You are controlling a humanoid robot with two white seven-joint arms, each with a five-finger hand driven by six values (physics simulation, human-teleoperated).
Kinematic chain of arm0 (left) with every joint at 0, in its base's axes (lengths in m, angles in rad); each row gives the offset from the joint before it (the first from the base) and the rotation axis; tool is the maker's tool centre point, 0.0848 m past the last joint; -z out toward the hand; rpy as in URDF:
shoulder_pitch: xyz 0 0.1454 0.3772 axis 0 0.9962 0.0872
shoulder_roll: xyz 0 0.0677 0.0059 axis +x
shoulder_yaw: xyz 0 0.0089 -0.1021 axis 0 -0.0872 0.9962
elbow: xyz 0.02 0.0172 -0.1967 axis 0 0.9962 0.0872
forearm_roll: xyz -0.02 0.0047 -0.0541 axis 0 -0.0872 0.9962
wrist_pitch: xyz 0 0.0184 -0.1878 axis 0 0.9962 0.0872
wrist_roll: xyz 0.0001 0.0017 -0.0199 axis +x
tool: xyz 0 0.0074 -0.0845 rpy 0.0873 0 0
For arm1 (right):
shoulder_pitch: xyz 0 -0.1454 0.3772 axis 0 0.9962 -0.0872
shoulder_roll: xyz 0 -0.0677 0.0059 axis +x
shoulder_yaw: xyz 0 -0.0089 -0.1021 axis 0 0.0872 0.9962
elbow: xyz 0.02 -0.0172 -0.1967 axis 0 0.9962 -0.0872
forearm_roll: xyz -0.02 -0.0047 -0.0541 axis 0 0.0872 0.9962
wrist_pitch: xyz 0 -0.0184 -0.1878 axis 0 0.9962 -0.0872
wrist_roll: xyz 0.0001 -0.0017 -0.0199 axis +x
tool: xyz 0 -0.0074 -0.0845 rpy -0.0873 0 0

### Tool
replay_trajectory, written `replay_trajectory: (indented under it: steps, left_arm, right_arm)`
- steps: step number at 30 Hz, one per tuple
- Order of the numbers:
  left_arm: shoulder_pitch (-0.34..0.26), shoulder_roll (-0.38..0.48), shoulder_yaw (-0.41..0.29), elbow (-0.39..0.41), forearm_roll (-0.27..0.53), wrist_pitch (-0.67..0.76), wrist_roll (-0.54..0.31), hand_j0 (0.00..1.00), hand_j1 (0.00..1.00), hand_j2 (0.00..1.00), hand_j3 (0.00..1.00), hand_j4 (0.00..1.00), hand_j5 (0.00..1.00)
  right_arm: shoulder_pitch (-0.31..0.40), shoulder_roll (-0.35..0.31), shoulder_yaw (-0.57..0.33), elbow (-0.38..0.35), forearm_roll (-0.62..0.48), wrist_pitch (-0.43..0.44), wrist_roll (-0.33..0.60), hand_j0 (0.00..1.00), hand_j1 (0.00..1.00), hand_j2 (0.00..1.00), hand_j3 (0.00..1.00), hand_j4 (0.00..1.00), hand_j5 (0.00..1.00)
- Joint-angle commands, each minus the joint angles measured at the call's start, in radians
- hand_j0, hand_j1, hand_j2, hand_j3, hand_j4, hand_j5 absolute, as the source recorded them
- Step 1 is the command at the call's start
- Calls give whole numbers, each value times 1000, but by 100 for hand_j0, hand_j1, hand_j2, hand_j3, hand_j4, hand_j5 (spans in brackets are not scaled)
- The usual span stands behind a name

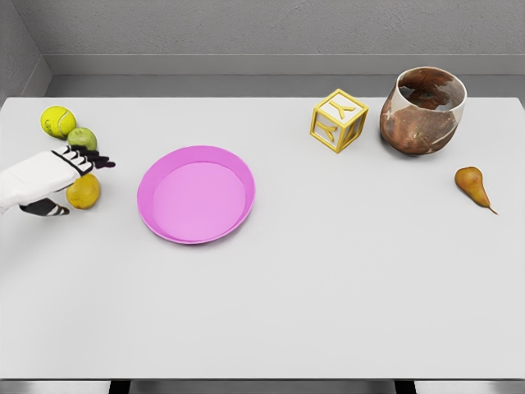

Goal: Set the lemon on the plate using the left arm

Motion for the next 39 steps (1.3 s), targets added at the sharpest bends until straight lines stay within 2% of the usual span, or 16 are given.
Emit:
replay_trajectory:
  steps: [1, 7, 17, 22, 31, 39]
  left_arm:
    - [-2, -5, -5, 16, 1, 1, 1, 100, 100, 100, 100, 100, 100]
    - [-2, -5, -6, 19, -28, 1, 1, 100, 100, 100, 100, 100, 100]
    - [-11, -5, -6, 18, -29, 1, 1, 100, 100, 100, 100, 100, 100]
    - [-11, -5, -6, 16, -45, 1, 1, 93, 93, 93, 93, 93, 93]
    - [-9, -11, -15, 16, -63, 1, 1, 93, 93, 93, 93, 93, 93]
    - [-8, -10, -15, 16, -77, 1, 1, 80, 80, 80, 80, 80, 80]
  right_arm:
    - [0, 0, 0, 0, 0, 0, -1, 100, 100, 100, 100, 100, 100]
    - [0, 0, 0, 0, 0, 0, -1, 100, 100, 100, 100, 100, 100]
    - [0, 0, 0, 0, 0, 0, 1, 100, 100, 100, 100, 100, 100]
    - [0, 0, 0, 0, 0, 0, -1, 100, 100, 100, 100, 100, 100]
    - [0, 0, 0, 0, 0, 0, 1, 100, 100, 100, 100, 100, 100]
    - [0, 0, 0, 0, 0, 0, -1, 100, 100, 100, 100, 100, 100]
